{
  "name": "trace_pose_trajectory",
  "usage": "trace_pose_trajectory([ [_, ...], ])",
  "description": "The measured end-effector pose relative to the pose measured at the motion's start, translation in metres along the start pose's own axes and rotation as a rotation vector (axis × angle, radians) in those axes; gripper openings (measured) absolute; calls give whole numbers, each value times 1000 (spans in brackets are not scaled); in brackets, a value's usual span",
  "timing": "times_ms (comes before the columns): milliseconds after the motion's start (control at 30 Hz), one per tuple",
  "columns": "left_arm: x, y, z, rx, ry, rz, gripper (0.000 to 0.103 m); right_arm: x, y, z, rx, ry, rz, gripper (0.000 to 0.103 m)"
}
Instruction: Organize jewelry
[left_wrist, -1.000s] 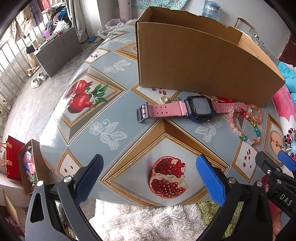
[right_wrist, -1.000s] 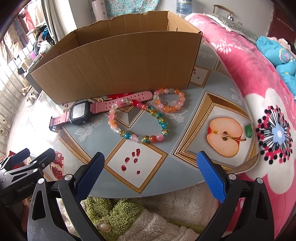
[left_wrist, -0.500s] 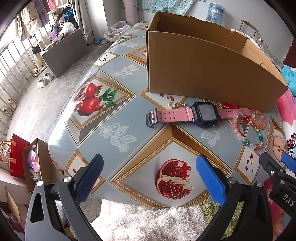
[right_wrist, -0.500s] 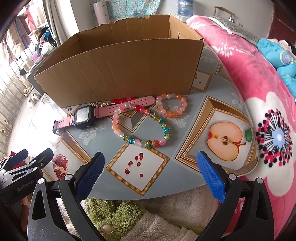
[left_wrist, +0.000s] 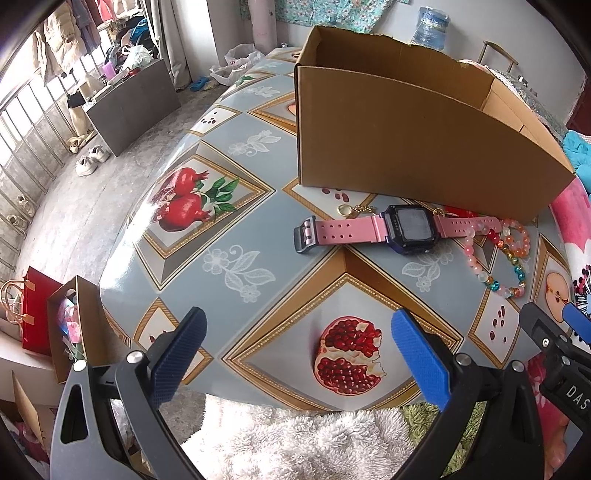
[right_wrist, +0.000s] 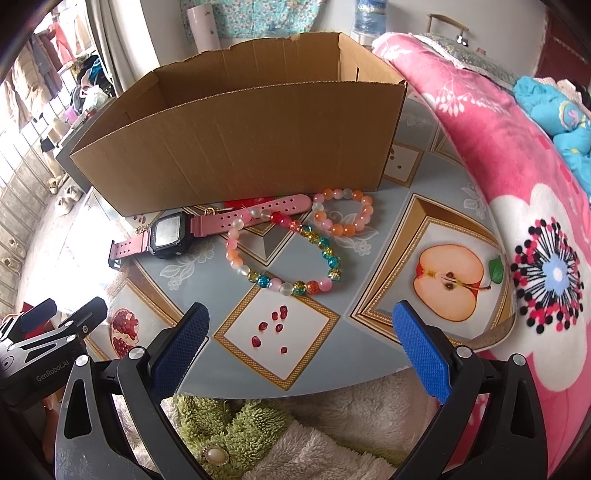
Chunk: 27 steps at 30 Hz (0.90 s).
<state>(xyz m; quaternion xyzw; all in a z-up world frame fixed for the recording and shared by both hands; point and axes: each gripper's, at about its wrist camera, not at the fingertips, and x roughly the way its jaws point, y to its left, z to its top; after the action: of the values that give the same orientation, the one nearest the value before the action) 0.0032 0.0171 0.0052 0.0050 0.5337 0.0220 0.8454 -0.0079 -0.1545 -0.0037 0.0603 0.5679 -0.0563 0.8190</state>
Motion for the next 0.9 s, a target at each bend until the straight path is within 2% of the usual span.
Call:
trace_pose_trajectory([
  [633,3,-1,0,5,11,-2,99,1,0,3,4,5,-6,96],
  [900,27,6,6,5,56,-25,99,10,5,6,-12,15,-33,96],
])
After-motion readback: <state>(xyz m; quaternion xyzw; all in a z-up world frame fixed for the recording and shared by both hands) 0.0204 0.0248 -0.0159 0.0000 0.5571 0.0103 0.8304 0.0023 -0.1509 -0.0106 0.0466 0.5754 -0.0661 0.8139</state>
